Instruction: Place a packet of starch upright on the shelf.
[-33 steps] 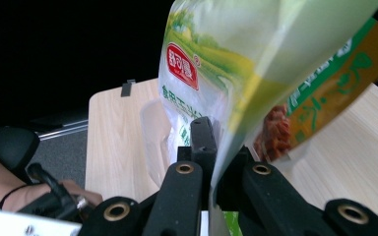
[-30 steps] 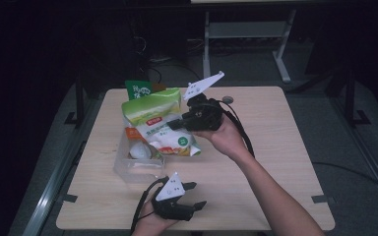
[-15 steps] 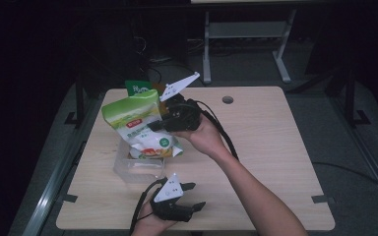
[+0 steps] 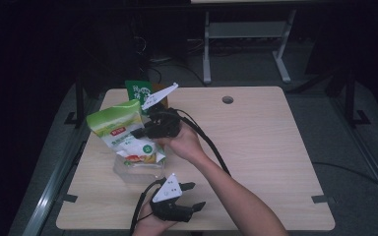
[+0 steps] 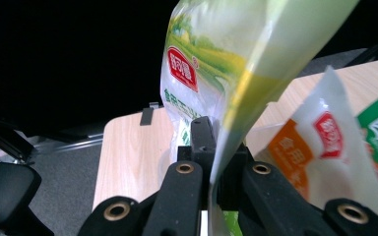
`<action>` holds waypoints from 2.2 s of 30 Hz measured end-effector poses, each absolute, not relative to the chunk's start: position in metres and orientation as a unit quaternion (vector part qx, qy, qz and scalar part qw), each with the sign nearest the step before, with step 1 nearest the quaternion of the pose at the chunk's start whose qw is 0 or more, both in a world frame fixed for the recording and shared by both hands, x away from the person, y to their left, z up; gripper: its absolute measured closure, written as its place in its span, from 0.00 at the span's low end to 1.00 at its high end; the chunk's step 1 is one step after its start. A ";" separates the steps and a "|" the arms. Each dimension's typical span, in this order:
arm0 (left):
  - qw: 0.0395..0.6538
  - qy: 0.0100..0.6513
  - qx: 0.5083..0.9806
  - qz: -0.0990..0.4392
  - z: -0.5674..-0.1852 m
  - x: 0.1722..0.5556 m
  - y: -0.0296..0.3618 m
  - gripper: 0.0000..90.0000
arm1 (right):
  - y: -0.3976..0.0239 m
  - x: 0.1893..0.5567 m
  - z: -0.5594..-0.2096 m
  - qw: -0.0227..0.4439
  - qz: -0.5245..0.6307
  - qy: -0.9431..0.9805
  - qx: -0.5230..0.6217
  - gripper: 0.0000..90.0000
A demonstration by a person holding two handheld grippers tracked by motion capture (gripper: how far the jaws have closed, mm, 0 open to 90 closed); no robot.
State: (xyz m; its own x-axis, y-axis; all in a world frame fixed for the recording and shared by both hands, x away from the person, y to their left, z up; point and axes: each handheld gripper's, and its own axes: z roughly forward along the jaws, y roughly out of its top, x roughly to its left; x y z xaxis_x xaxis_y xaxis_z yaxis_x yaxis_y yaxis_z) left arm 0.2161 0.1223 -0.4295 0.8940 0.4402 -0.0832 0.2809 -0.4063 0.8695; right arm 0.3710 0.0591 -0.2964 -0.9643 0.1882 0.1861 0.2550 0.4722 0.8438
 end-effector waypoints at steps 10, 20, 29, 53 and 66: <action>0.502 0.209 0.835 0.082 -0.428 0.214 0.123 0.37 | 0.074 0.373 -0.326 0.054 -0.495 -0.857 -0.133 0.98; 0.501 0.209 0.836 0.079 -0.428 0.212 0.122 0.37 | 0.080 0.374 -0.356 0.069 -0.476 -0.865 -0.142 0.98; 0.498 0.207 0.838 0.077 -0.429 0.212 0.120 0.37 | 0.068 0.372 -0.353 0.042 -0.470 -0.871 -0.140 0.83; 0.492 0.213 0.840 0.078 -0.433 0.214 0.117 0.37 | 0.036 0.369 -0.361 0.028 -0.423 -0.893 -0.148 0.88; 0.490 0.218 0.840 0.085 -0.434 0.218 0.118 0.37 | 0.028 0.371 -0.357 0.035 -0.434 -0.888 -0.149 0.97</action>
State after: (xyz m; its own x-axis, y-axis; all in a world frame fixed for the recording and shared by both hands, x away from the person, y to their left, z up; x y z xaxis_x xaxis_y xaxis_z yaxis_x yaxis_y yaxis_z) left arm 0.2175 0.1182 -0.4337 0.8903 0.4498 -0.0710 0.2832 -0.4247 0.8599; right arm 0.3710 0.0283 -0.3572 -0.9530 0.2339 0.1923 0.2954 0.5786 0.7602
